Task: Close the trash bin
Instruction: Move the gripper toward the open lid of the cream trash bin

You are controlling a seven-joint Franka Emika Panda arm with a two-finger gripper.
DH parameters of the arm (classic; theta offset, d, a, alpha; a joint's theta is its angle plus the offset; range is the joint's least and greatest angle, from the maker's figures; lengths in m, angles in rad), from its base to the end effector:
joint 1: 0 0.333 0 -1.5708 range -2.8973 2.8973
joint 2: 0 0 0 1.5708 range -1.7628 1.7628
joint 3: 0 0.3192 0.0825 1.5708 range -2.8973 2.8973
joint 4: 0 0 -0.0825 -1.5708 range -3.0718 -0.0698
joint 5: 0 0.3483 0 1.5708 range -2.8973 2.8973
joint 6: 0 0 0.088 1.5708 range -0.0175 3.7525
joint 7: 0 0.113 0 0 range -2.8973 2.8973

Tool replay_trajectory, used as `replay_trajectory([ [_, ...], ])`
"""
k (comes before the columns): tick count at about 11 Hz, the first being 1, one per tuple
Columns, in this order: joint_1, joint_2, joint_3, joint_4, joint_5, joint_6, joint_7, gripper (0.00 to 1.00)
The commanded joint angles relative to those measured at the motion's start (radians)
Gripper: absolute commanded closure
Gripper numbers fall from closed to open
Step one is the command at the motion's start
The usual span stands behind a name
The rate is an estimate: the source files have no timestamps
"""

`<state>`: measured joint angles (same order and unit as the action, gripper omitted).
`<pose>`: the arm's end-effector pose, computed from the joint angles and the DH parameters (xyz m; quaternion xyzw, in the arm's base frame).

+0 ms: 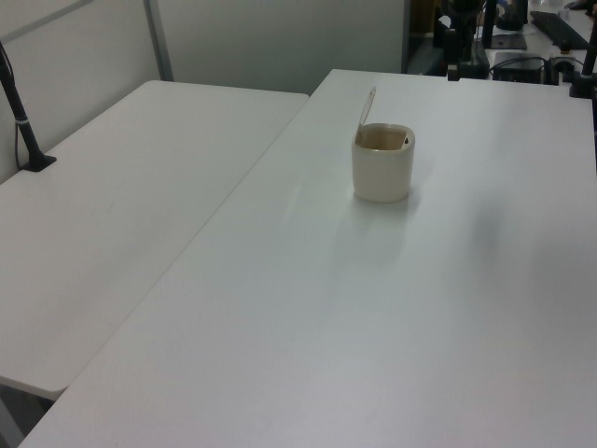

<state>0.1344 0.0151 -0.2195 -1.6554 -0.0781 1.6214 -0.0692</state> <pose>0.5218 -0.0522 0.5817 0.9989 -0.0050 -0.0274 0.0386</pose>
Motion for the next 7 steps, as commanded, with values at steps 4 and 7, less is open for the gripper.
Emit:
replay_trajectory([
  [4, -0.010, -0.026, -0.009, -0.020, 0.001, 0.023, 0.017, 0.00],
  [7, -0.010, -0.024, -0.009, -0.020, 0.003, 0.023, 0.016, 0.00],
])
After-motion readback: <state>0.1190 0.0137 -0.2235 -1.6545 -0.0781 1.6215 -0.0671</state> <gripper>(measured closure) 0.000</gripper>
